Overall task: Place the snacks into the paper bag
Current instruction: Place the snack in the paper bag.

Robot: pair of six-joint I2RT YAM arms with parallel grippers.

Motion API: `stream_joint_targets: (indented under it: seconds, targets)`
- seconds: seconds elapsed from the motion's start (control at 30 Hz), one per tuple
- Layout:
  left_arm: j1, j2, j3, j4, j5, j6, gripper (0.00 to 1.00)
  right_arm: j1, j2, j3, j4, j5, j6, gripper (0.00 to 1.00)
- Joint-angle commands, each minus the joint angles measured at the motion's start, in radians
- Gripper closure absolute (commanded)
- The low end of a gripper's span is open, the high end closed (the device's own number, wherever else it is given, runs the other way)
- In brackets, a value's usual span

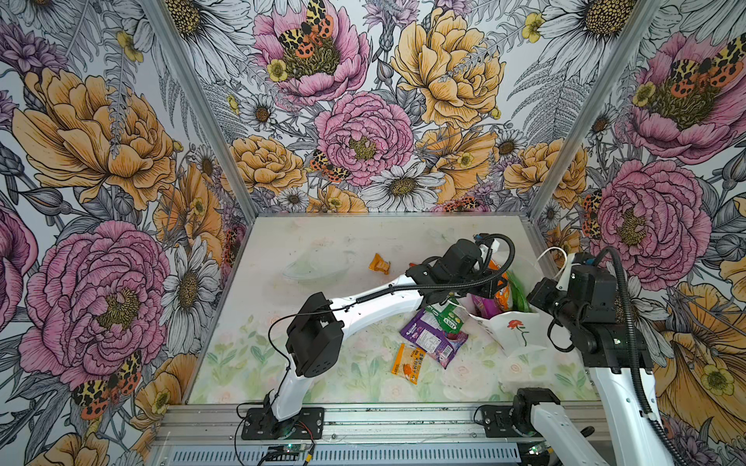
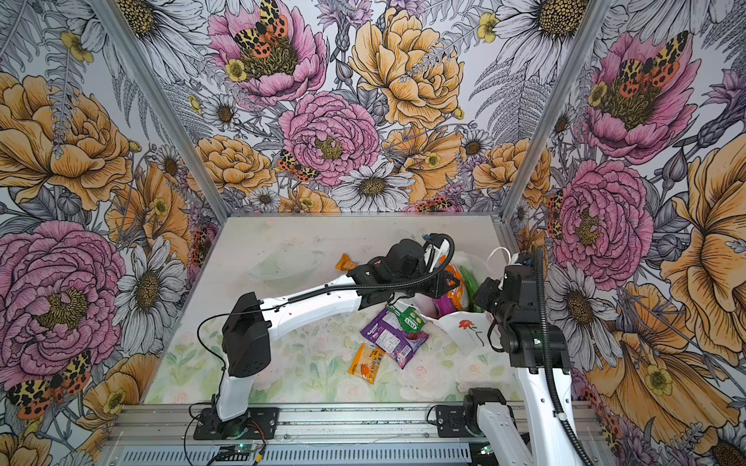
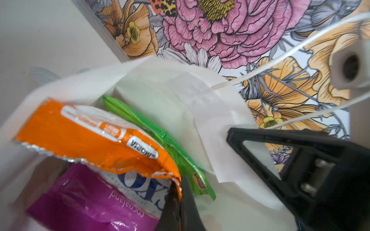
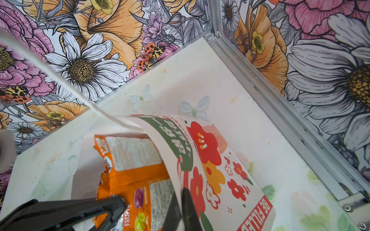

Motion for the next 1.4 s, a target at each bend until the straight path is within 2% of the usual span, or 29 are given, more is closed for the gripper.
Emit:
stream_joint_targets:
  seconds: [0.0,0.1,0.27,0.57,0.77,0.9,1.07,1.17,1.27,1.37]
  targets:
    - [-0.010,-0.001,0.048,-0.087,-0.042,0.037,1.00,-0.013,-0.015,0.000,0.059,0.007,0.001,1.00]
    - [-0.029,0.020,0.102,-0.172,-0.078,0.073,1.00,-0.014,-0.011,-0.002,0.064,-0.002,0.002,1.00]
    - [-0.069,0.109,0.266,-0.325,-0.122,0.142,0.94,-0.014,-0.012,-0.002,0.068,-0.008,0.003,1.00]
    - [-0.087,0.275,0.502,-0.435,-0.110,0.140,0.94,-0.016,-0.019,-0.006,0.073,-0.021,0.005,1.00]
    - [-0.092,0.359,0.610,-0.477,-0.092,0.122,0.91,-0.016,-0.024,-0.010,0.078,-0.024,0.005,1.00]
    - [-0.091,0.347,0.605,-0.484,-0.101,0.126,0.80,-0.016,-0.030,-0.012,0.078,-0.014,0.003,1.00]
    - [-0.091,0.264,0.550,-0.483,-0.147,0.151,0.55,-0.015,-0.033,-0.010,0.078,-0.003,0.001,1.00]
    - [-0.094,0.196,0.508,-0.484,-0.183,0.177,0.44,-0.016,-0.037,-0.011,0.078,0.014,-0.002,1.00]
    - [-0.097,0.110,0.444,-0.484,-0.240,0.195,0.34,-0.017,-0.041,-0.011,0.076,0.031,-0.003,1.00]
    - [-0.104,0.009,0.367,-0.481,-0.300,0.211,0.29,-0.015,-0.039,-0.011,0.076,0.035,-0.003,1.00]
